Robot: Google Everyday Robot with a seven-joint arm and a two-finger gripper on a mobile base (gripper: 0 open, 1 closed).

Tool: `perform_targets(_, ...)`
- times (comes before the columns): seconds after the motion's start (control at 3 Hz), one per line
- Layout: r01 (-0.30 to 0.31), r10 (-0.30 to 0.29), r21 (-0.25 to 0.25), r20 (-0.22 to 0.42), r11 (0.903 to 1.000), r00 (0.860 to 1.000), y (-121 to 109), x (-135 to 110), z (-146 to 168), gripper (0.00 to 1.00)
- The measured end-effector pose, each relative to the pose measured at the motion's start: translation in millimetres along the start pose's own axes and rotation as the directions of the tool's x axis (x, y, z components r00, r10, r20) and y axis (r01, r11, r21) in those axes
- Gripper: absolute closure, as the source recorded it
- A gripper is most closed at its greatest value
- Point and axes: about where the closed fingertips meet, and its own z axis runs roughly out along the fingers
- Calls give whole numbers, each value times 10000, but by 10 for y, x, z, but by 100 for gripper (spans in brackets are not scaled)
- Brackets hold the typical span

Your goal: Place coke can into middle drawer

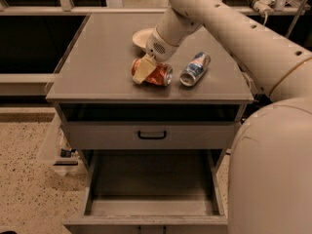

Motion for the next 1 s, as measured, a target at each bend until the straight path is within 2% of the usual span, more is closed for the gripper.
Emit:
perform_targets(0.33,0,0,-1,0,10000,10000,0,0,1,89)
perform_targets(0.67,0,0,-1,0,10000,10000,0,0,1,100)
perform_targets(1.0,-62,62,-62,37,10000,10000,34,24,-19,100)
